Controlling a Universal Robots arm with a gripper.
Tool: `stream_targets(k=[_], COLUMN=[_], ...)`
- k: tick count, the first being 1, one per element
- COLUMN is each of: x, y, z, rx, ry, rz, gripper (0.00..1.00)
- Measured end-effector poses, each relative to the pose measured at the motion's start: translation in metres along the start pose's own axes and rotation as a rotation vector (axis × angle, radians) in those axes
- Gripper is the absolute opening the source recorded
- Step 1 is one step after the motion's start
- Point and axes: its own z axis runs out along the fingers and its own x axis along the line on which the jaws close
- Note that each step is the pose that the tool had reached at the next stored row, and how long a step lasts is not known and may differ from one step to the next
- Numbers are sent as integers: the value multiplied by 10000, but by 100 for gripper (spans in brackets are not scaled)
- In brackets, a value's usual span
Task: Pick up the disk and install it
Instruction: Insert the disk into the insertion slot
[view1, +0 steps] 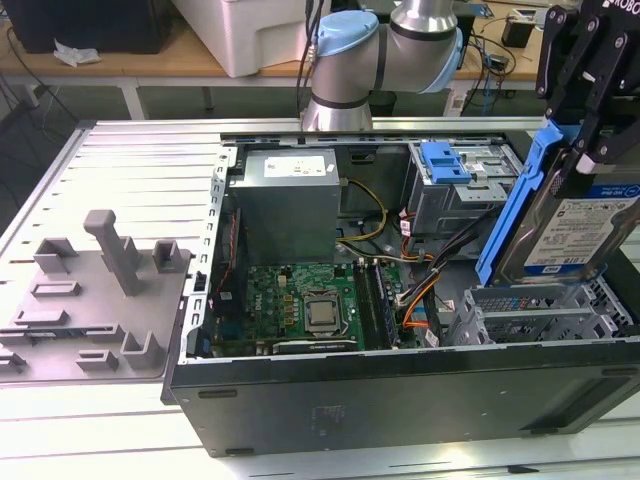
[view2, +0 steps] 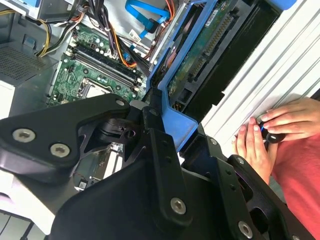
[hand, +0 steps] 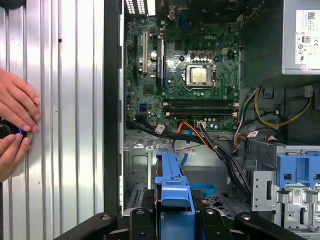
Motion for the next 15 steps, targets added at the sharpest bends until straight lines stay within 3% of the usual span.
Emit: stream_targets(k=[15], x=[7], y=[-21], z=[52], rx=[28], ry=[1], rz=[-30], gripper=[37])
